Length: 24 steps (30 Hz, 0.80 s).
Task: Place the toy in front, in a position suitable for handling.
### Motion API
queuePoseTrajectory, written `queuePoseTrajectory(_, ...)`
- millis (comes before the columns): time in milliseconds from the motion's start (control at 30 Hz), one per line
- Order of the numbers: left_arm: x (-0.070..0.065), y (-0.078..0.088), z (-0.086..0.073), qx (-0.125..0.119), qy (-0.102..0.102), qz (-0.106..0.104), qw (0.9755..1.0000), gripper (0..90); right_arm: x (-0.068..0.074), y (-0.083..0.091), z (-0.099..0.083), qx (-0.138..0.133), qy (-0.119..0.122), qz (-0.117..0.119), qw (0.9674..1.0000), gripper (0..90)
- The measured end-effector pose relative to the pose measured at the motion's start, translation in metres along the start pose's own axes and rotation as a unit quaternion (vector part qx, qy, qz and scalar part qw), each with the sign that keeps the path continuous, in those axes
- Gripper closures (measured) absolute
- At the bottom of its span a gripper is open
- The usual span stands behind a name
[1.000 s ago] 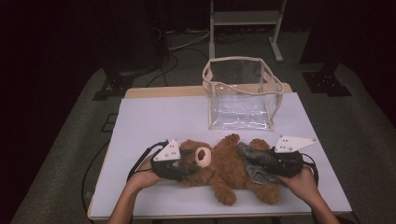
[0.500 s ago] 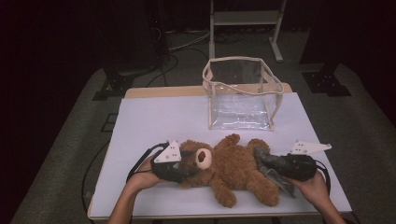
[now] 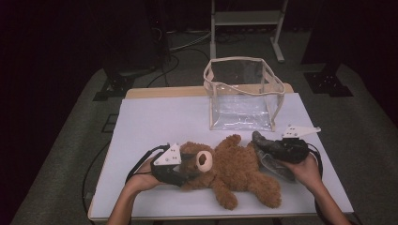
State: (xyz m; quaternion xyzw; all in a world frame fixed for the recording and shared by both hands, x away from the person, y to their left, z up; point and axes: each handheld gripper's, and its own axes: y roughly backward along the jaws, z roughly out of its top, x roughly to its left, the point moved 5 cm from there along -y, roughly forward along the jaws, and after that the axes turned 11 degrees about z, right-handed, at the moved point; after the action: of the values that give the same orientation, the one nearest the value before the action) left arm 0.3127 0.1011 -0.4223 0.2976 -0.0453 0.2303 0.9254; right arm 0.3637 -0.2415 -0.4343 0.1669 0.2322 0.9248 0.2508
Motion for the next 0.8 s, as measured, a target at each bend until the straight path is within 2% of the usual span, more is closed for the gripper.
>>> queuePoseTrajectory(67,0.000,0.000,0.000,0.000,0.001,-0.001,1.0000,37.9,-0.009,0.005,-0.005,-0.014,-0.029,0.005,0.9995,71.0)
queuePoseTrajectory(100,0.000,0.000,0.000,-0.001,0.002,-0.001,1.0000,37.9,-0.008,0.006,-0.006,-0.027,-0.042,0.017,0.9986,71.0)
queuePoseTrajectory(133,0.000,-0.001,0.000,-0.002,0.003,-0.001,1.0000,37.9,-0.005,0.007,-0.006,-0.030,-0.041,0.024,0.9984,71.0)
queuePoseTrajectory(200,0.000,-0.002,0.000,-0.003,0.008,0.001,1.0000,37.9,0.008,0.008,-0.003,-0.030,-0.029,0.036,0.9985,71.0)
queuePoseTrajectory(367,0.000,-0.002,0.000,0.000,0.002,0.005,1.0000,37.9,0.046,0.009,0.009,-0.039,0.004,0.075,0.9964,71.0)
queuePoseTrajectory(433,0.000,-0.002,0.000,0.000,0.002,0.007,1.0000,37.9,0.057,0.012,0.010,-0.038,0.017,0.080,0.9959,71.0)
queuePoseTrajectory(500,0.001,-0.002,0.000,0.000,0.004,0.008,1.0000,37.9,0.061,0.016,0.008,-0.031,0.022,0.081,0.9959,71.0)
queuePoseTrajectory(600,0.002,-0.003,0.000,-0.001,0.003,0.009,1.0000,38.0,0.059,0.023,0.000,-0.015,0.018,0.077,0.9968,71.0)
queuePoseTrajectory(700,0.003,-0.005,0.000,-0.003,0.009,0.011,0.9999,37.9,0.064,0.032,0.002,-0.030,0.011,0.092,0.9952,71.0)
queuePoseTrajectory(800,0.003,-0.005,0.000,-0.004,0.010,0.013,0.9999,37.9,0.079,0.031,0.014,-0.043,0.025,0.114,0.9922,71.0)
